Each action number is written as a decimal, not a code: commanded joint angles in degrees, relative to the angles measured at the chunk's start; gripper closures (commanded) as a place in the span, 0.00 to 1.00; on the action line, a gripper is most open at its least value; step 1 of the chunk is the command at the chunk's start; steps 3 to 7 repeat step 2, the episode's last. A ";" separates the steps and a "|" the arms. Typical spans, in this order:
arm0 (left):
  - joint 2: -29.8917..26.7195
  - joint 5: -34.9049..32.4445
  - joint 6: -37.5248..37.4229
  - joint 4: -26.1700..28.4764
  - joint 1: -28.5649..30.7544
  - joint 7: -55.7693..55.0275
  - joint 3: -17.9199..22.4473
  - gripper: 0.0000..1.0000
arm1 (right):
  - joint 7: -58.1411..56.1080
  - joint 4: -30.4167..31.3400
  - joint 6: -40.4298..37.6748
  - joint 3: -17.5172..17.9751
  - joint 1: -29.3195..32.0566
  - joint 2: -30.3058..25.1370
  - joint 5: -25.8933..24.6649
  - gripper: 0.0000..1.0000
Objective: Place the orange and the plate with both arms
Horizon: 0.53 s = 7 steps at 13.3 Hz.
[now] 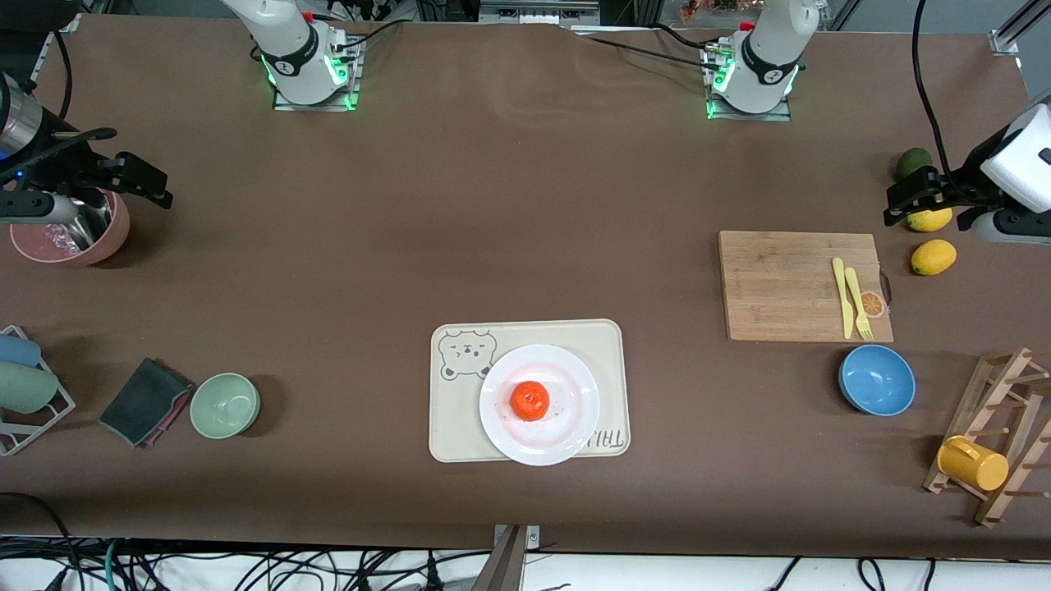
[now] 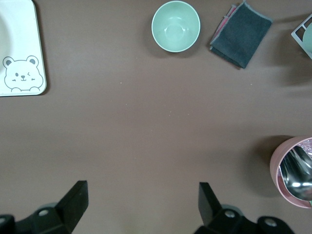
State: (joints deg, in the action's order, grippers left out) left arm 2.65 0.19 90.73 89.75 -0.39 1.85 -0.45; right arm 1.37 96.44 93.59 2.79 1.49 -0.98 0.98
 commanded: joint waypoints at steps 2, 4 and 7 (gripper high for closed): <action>-0.37 -0.36 -0.64 -0.45 0.21 1.57 0.01 0.00 | -0.40 -1.34 -0.42 -0.42 -0.43 0.80 0.33 0.00; -0.37 -0.36 -0.64 -0.45 0.21 1.57 0.01 0.00 | -0.40 -1.34 -0.42 -0.42 -0.43 0.80 0.33 0.00; -0.37 -0.36 -0.64 -0.45 0.21 1.57 0.01 0.00 | -0.40 -1.34 -0.42 -0.42 -0.43 0.80 0.33 0.00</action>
